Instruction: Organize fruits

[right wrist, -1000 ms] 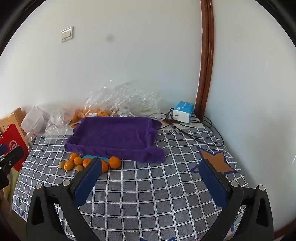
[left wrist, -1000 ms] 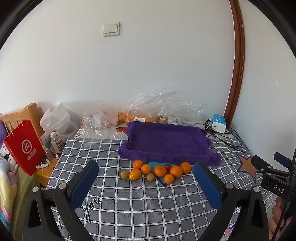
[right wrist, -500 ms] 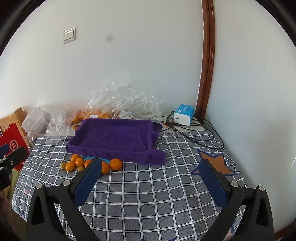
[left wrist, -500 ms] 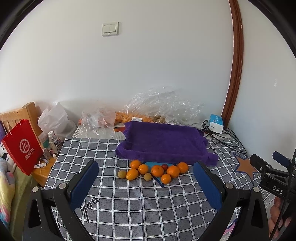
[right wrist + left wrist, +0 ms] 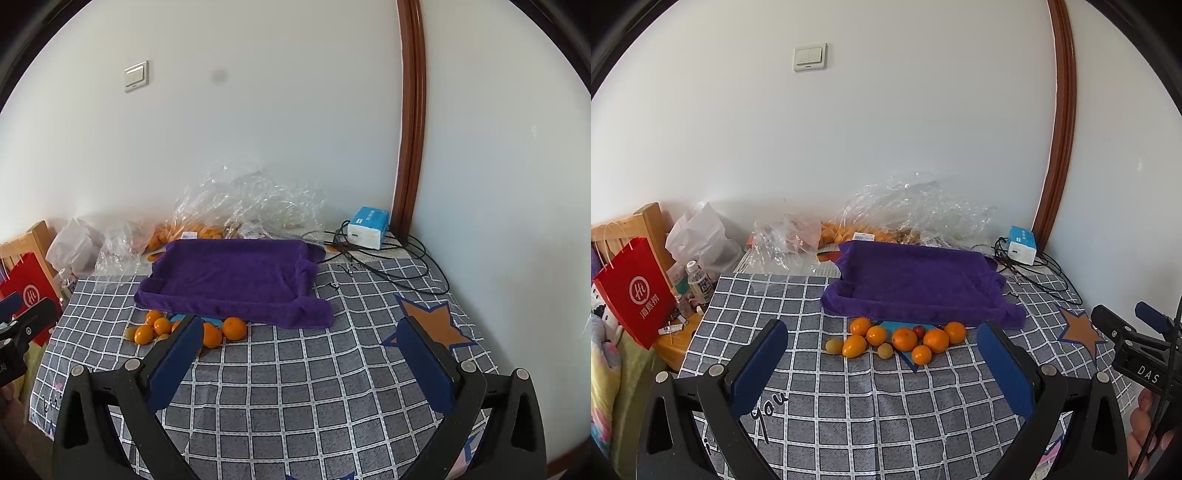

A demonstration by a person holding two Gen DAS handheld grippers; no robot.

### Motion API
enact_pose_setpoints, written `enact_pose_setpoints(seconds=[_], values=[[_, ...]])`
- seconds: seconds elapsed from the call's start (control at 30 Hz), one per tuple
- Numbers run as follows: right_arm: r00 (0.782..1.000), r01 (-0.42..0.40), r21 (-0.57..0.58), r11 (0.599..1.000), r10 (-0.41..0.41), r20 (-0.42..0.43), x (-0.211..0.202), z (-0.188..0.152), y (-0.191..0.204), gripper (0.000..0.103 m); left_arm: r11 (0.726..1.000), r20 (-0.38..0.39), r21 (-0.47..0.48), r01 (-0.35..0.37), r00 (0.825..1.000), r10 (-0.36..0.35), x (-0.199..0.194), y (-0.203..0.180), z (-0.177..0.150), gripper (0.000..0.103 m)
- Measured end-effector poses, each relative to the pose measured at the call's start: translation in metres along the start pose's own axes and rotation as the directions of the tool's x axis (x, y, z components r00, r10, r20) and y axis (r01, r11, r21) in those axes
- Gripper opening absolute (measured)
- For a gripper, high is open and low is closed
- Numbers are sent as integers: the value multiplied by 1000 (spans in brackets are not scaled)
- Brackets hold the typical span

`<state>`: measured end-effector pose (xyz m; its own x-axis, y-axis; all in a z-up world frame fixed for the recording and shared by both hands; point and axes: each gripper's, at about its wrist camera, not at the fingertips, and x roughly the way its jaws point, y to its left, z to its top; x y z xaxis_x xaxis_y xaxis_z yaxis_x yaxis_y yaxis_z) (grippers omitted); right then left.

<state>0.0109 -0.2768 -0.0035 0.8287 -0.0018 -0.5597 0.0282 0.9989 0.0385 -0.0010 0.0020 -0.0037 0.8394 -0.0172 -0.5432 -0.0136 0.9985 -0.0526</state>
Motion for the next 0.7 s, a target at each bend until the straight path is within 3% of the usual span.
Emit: enact_pose_setpoints(seconds=[0.7], values=[[1000,1,-5,1000,-1,-4,2,-2,1,103,1000,5,-8,4,1000,-4,-1,1,1,103]])
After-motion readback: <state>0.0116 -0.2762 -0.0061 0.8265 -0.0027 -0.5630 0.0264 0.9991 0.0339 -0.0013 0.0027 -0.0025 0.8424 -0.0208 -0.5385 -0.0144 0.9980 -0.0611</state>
